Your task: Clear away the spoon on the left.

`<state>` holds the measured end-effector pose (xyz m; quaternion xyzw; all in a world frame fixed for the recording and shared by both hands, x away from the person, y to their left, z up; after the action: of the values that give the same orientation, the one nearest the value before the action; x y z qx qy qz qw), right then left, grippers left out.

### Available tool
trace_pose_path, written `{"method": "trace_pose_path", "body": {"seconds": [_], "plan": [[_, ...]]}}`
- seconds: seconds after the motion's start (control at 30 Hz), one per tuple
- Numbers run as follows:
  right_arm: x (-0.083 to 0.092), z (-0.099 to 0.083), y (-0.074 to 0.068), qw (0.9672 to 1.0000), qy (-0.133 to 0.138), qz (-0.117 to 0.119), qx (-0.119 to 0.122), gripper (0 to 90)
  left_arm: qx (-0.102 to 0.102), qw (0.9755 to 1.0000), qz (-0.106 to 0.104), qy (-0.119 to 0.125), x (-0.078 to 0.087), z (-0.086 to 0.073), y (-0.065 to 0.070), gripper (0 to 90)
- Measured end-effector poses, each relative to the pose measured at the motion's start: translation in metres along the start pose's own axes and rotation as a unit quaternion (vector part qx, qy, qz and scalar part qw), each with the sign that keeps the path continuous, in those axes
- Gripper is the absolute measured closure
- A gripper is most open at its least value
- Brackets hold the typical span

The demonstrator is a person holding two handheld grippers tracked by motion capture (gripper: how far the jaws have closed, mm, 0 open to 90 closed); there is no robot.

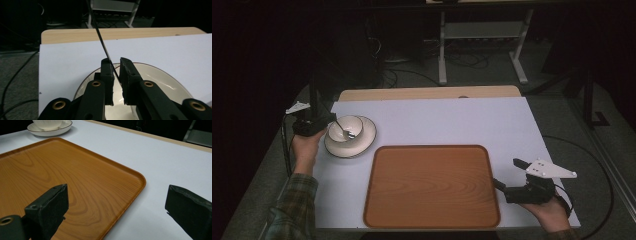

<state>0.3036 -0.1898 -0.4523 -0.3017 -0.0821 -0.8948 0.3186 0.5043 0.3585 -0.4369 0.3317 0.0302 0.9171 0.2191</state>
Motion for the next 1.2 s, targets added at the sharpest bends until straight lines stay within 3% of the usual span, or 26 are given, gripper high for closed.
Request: {"method": "trace_pose_path", "body": {"seconds": [0.33, 0.73, 1.2], "plan": [[0.001, 0.001, -0.001, 1.0, 0.001, -0.001, 0.002, 4.2, -0.004, 0.9997, -0.023, 0.012, 0.014, 0.011, 0.008, 88.4], [0.001, 0.001, -0.001, 1.0, 0.001, 0.0, 0.001, 4.2, -0.014, 0.9994, -0.028, 0.015, 0.023, 0.018, 0.013, 88.7], [0.002, 0.001, -0.001, 1.0, 0.002, -0.001, 0.0, 4.4, -0.043, 0.9977, -0.05, 0.016, 0.048, 0.038, 0.032, 88.7]]}}
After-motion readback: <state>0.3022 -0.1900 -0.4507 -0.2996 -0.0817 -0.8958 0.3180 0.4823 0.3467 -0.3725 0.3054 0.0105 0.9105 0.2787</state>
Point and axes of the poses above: each handheld gripper's, and its own axes: x roughly backward along the jaws, z roughly out of its top, y roughly to its right, the point moved 10 cm from there along -x, roughly forward along the jaws, and after that the axes turned 10 degrees about -y, right-handed, at the moved point
